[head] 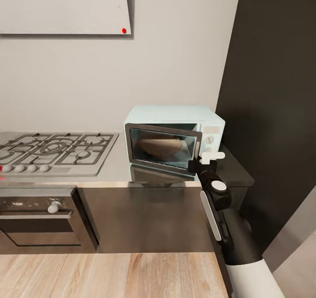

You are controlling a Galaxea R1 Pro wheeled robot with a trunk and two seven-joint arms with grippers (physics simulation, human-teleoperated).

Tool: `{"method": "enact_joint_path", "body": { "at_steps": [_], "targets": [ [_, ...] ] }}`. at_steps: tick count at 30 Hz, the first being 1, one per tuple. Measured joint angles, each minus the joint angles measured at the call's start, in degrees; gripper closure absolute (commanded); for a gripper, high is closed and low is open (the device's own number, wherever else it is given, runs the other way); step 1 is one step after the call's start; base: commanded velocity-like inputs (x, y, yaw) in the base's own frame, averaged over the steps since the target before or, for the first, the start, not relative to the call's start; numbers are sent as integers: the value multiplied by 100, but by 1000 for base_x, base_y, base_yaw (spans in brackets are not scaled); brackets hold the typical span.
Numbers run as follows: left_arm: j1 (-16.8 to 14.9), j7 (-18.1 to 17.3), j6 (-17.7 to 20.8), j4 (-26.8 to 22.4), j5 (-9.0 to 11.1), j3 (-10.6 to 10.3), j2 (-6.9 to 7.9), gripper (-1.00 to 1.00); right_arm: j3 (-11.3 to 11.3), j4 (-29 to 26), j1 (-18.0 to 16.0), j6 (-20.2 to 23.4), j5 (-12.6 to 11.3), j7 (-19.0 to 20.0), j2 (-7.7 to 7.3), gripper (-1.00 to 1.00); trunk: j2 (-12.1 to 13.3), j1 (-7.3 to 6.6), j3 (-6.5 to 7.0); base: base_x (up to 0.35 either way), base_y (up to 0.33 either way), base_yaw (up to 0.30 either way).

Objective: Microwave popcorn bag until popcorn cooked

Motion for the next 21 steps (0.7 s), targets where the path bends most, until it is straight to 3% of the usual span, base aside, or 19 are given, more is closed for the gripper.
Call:
{"method": "enact_joint_path", "body": {
  "at_steps": [15, 21],
  "targets": [
    [0, 2, 0, 0, 0, -10, 0, -100, 4, 0, 0, 0, 1, 7, 0, 100, 0, 0, 0, -73, 29, 0],
    [0, 1, 0, 0, 0, -9, 0, -100, 195, 4, 2, 0, -27, 9, 0, 100, 1, 1, -1, -190, 0, 0]
  ]
}}
